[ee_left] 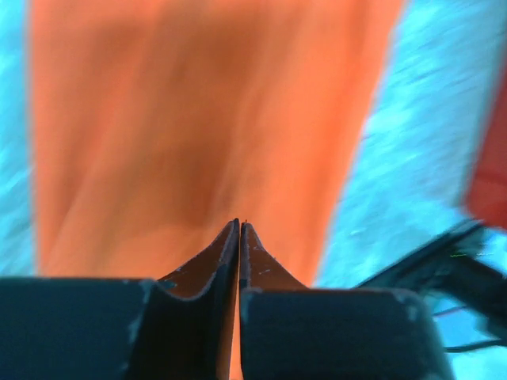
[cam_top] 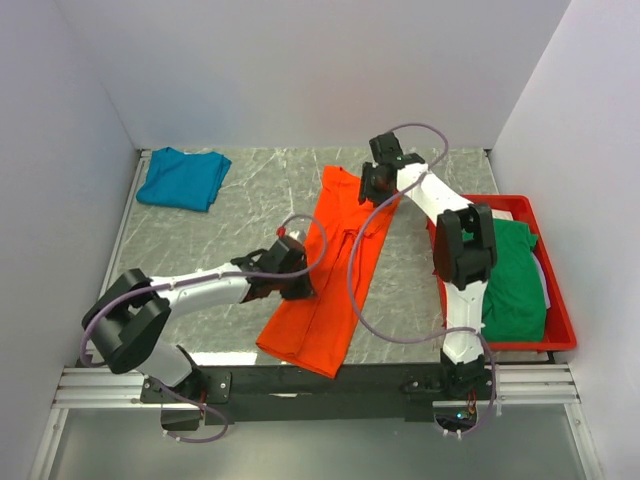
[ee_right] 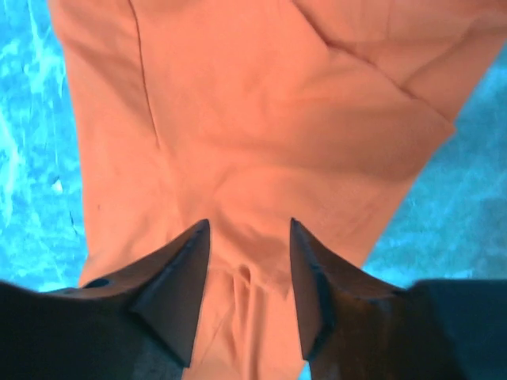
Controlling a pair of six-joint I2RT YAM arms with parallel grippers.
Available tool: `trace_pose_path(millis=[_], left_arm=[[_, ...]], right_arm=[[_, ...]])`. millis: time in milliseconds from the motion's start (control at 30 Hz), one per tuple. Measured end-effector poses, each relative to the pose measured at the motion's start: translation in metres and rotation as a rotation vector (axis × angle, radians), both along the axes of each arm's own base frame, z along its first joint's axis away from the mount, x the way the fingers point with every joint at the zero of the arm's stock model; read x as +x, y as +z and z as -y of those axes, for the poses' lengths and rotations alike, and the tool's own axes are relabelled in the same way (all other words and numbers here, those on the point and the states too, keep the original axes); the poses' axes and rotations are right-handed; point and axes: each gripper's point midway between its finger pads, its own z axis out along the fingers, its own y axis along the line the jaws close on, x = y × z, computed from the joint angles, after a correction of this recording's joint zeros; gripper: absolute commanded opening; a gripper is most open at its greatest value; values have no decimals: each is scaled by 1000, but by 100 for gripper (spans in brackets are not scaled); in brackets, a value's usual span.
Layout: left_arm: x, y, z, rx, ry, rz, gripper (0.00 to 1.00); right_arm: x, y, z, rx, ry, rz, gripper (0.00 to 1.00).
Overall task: Fold and stack the t-shirts
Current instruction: Fold the tshirt
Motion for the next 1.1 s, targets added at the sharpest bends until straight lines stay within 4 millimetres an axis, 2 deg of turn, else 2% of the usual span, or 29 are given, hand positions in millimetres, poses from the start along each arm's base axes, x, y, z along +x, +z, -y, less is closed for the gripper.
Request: trace_pose_path(millis=[100,167,233,333,433,500,633,900,1000,1100], left_arm=[[-24,-22,-19,87,-34,-18,5],[-42,-36,-26,136,-68,-39,3],[-58,-47,-30,172,-105,-57,1],[-66,-48,-27,165,-126,-49,1],[-65,-49,-23,151,-123,-47,1],[-63,-49,-18,137,-120,-48,1],[-55,-48,-1,105,-123,-51,1],[-22,-46,50,2,-125,-85,1],[-13,-45,62,-44,-121,-99,3],[-12,-45,63,-60,-112,-112,10]], right_arm=[[-16,-2,1,18,-15,10,42],[-29,-15,-1,17,-20,-19,34],[-39,-30,-3,13,-19,-51,30],[-48,-47,-4,5,-19,-91,25],[-46,-57,-6,1,-17,-107,24],[-38,-61,-10,2,-15,-116,24],[-10,-60,-17,1,-8,-82,24],[45,-58,-27,-24,24,-13,26],[59,-57,-27,-28,31,6,27],[63,-57,-26,-31,36,10,31]])
